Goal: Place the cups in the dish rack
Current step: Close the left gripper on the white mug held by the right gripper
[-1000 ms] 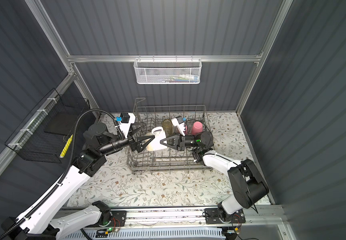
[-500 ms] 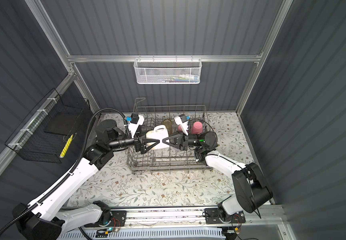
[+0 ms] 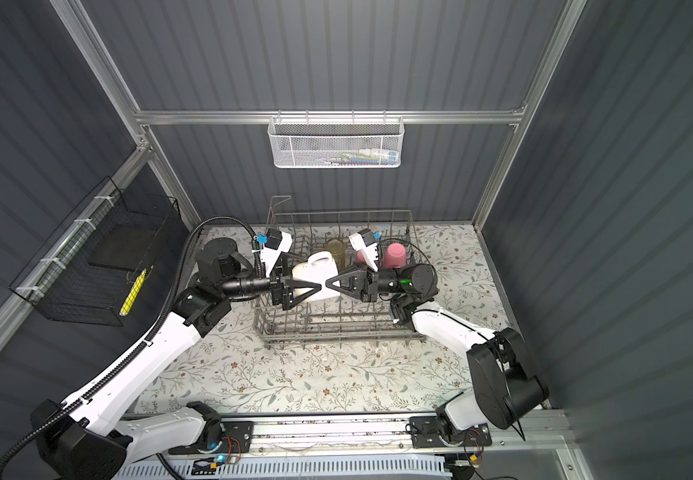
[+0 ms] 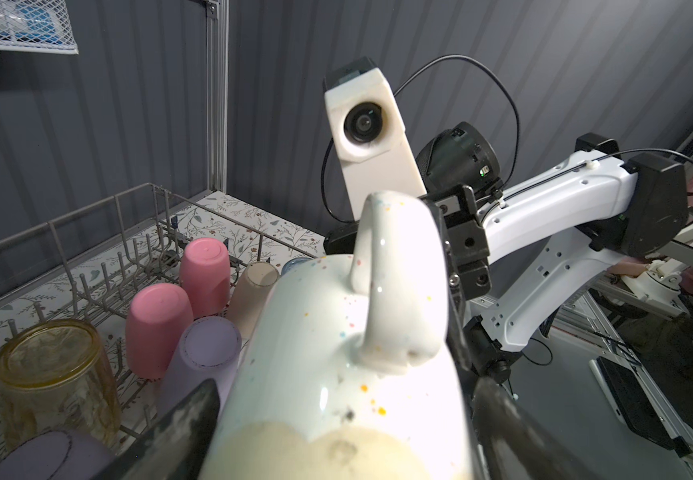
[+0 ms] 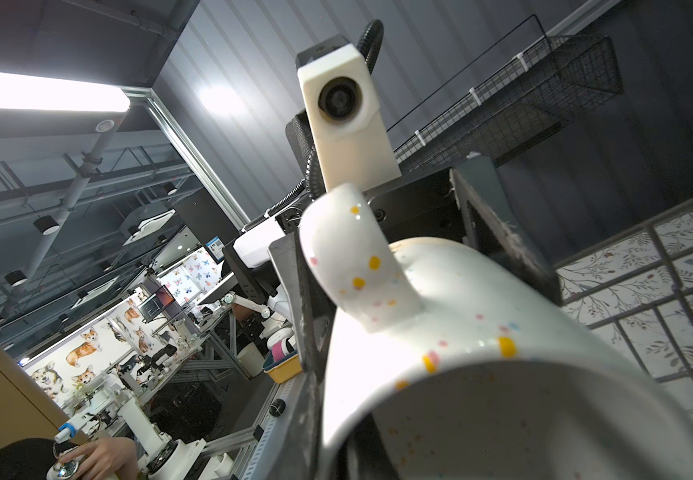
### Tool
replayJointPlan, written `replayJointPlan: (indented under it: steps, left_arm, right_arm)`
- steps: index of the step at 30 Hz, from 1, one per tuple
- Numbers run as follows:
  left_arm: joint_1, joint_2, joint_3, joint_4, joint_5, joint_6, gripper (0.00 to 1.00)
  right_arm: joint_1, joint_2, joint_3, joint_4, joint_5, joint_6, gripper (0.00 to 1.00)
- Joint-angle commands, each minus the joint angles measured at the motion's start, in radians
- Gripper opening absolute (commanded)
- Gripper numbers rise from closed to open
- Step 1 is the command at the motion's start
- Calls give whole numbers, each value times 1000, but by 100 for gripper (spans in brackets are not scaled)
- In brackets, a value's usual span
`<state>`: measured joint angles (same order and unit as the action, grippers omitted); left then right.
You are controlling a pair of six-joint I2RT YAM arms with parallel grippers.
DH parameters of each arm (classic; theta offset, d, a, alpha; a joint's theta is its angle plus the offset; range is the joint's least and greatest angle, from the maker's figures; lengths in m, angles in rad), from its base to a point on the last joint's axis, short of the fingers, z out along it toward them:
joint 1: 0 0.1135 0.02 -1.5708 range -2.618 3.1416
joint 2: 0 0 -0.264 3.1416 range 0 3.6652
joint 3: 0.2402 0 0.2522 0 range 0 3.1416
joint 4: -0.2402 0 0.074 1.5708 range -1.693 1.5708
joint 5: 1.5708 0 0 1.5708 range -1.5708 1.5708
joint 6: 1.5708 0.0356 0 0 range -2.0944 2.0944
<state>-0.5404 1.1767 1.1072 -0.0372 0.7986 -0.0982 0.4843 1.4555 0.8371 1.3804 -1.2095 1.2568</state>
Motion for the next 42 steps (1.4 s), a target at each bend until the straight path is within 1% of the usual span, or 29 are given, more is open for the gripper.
replayJointPlan:
  steps: [1,14,24,32,38,42]
  left_arm:
    - [-7,-1,-20,-5,79,-10,95]
    - [-6,11,-16,-4,117,-18,96]
    - [-7,33,-17,11,150,-31,96]
    - [-7,26,-24,32,152,-37,95]
    - [-7,24,-33,67,160,-55,87]
    - [-7,22,-44,97,165,-69,72]
  right_arm:
    - [-10,-48,44,98,74,-21,0]
    - [-10,-55,42,98,86,-26,0]
    - [-12,-56,51,98,74,-19,0]
    - [-12,-39,57,97,74,-11,0]
    - [-11,-33,61,98,76,-9,0]
    - [-11,-29,63,98,73,-8,0]
